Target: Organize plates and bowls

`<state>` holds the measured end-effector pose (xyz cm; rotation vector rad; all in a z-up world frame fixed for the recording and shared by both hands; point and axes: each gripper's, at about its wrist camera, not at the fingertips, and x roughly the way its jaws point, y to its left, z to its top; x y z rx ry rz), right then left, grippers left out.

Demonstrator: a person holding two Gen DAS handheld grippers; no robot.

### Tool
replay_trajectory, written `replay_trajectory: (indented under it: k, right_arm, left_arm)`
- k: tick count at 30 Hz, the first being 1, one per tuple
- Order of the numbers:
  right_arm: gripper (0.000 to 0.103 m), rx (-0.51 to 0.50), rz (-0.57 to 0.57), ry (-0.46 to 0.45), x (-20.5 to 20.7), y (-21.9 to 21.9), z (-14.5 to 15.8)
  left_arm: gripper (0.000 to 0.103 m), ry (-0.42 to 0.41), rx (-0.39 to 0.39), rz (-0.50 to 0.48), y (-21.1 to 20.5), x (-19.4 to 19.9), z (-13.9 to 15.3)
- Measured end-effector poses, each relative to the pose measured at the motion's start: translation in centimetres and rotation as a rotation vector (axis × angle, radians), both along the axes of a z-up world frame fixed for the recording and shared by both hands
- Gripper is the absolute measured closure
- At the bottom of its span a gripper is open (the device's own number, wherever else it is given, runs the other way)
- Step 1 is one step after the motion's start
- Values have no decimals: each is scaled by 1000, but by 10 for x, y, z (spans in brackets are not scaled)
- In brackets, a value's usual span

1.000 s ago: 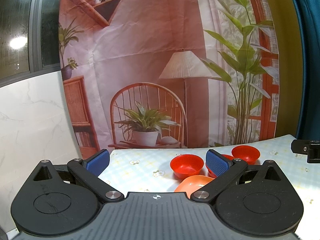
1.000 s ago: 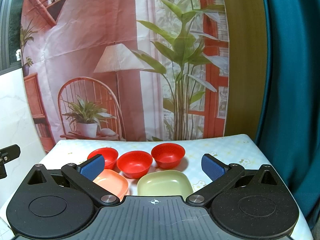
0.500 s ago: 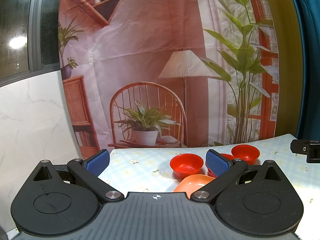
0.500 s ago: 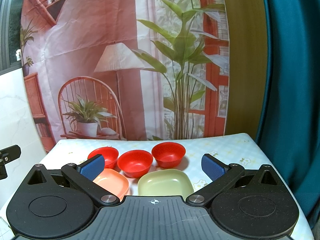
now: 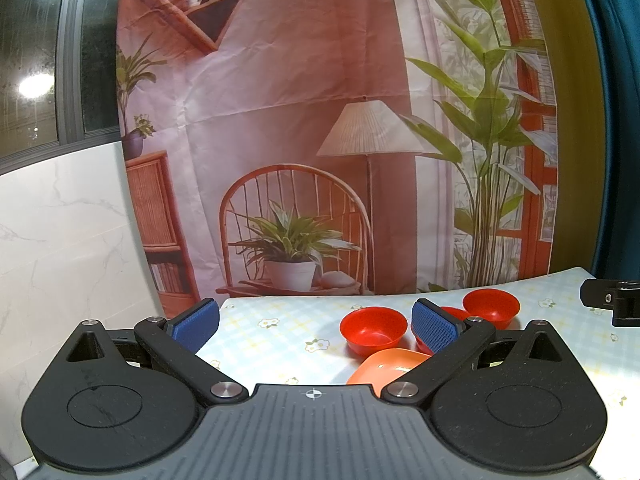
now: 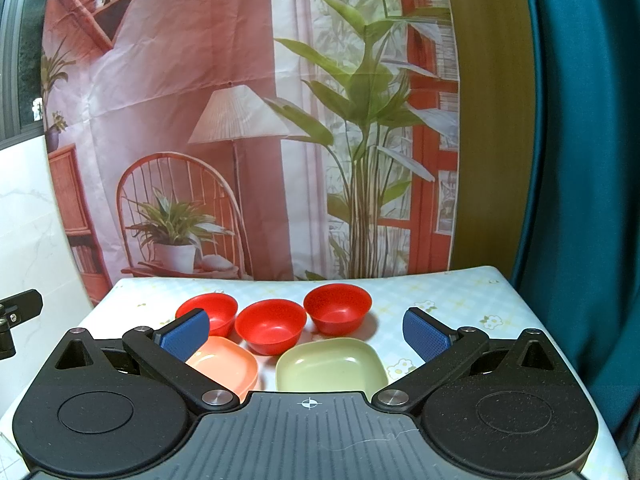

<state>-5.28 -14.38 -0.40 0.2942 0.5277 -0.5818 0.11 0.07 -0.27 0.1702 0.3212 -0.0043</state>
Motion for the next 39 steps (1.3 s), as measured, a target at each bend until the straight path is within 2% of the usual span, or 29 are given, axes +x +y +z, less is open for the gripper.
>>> replay_trajectory:
  k: [23, 32, 35, 39]
  right_arm:
    - [0, 0, 0, -1, 0, 0, 1]
    - [0, -32, 5, -66, -1, 6, 0]
    - [0, -25, -8, -85, -3, 1, -5]
    - [0, -16, -38, -65, 0, -7, -20]
  left_arm:
    - [0, 3, 5, 9, 1, 1, 0]
    - [0, 25, 3, 34, 0, 7, -4]
    - [0, 12, 16, 44, -2, 9, -8]
    - [0, -10, 55, 66, -10, 16, -19]
